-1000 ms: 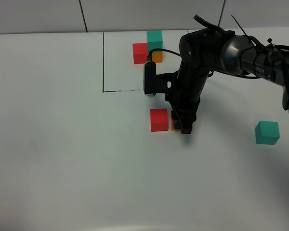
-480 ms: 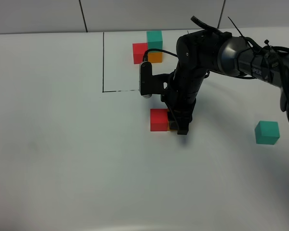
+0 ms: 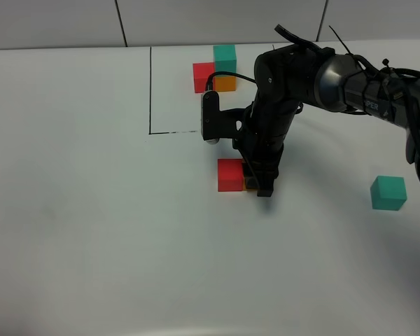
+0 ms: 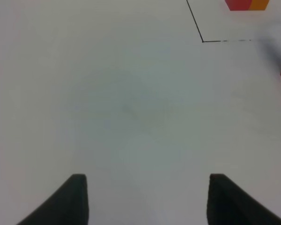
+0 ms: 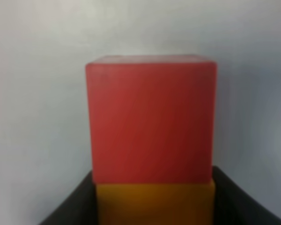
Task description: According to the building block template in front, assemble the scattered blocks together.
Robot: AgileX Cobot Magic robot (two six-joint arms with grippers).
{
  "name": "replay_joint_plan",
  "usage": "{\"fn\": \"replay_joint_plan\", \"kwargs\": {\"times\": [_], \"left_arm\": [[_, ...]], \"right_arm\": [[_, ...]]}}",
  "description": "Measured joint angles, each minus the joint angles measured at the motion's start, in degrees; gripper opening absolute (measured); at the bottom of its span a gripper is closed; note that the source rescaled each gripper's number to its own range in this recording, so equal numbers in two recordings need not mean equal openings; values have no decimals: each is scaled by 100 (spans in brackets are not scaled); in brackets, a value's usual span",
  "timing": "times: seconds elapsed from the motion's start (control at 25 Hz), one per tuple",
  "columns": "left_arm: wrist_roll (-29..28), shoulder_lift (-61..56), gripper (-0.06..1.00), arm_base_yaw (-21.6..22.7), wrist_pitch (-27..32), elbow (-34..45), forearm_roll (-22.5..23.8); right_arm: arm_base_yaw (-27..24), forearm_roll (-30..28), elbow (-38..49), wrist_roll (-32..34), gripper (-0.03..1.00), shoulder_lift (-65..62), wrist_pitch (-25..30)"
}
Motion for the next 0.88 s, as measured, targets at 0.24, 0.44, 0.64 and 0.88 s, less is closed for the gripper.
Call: {"fn": "replay_joint_plan", "kwargs": {"times": [0.24,0.44,0.64,0.88], "left_arm": [[0,0,23,0,0,0,0],[0,0,23,0,0,0,0],[0,0,23,0,0,0,0],[0,0,23,0,0,0,0]], "right_arm": [[0,-1,0,-22,3,0,5],[37,31,6,42,47,-60,6],[50,-249,9,684,92,-539,50],[-266,-832,679,1845,95,-1421,-164]]}}
